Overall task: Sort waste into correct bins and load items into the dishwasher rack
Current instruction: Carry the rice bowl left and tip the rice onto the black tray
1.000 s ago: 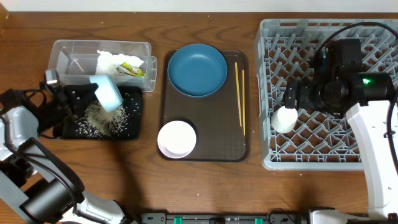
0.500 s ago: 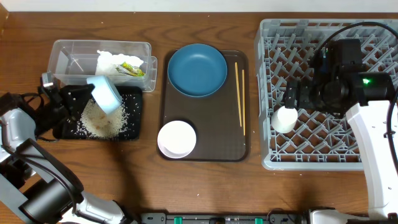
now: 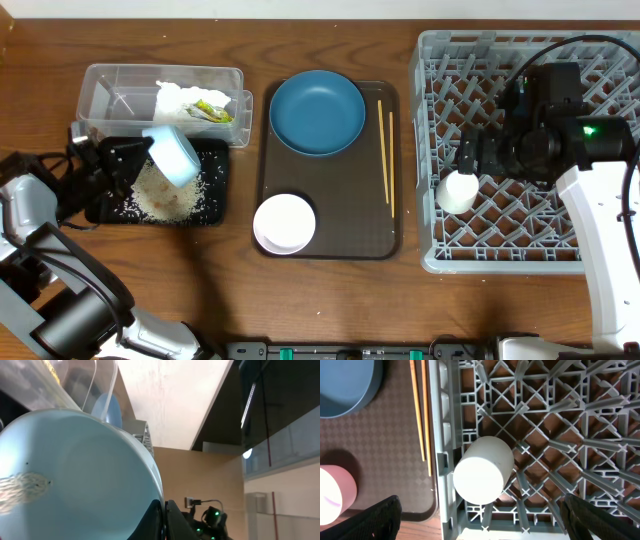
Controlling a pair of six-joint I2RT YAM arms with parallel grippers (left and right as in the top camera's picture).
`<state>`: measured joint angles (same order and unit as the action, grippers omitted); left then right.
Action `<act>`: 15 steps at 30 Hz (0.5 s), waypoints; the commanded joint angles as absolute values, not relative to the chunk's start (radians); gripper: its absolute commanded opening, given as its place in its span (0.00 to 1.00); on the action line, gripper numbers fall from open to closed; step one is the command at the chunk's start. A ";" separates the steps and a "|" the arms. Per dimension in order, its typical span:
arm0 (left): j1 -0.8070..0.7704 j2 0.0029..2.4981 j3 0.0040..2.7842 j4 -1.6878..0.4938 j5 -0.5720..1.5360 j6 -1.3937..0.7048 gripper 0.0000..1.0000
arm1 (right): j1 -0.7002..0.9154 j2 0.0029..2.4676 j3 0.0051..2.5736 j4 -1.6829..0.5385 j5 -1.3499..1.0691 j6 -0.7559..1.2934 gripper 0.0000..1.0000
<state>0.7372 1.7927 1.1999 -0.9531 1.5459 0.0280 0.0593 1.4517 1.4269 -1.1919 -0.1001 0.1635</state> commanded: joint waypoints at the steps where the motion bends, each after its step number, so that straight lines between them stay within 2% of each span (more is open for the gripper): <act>1: 0.743 1.792 1.196 -0.963 1.573 0.025 0.06 | 0.054 1.446 1.440 -1.193 -0.094 0.148 0.99; 5: 0.742 1.789 1.196 -1.055 1.573 -0.016 0.06 | 0.054 1.446 1.440 -1.191 -0.094 0.148 0.99; 15: 0.743 1.789 1.196 -1.024 1.573 -0.006 0.06 | 0.054 1.446 1.440 -1.185 -0.094 0.148 0.99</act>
<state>0.7380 1.7924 1.1995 -1.0237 1.5463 -0.0036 0.0593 1.4517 1.4269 -1.1858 -0.1001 0.1638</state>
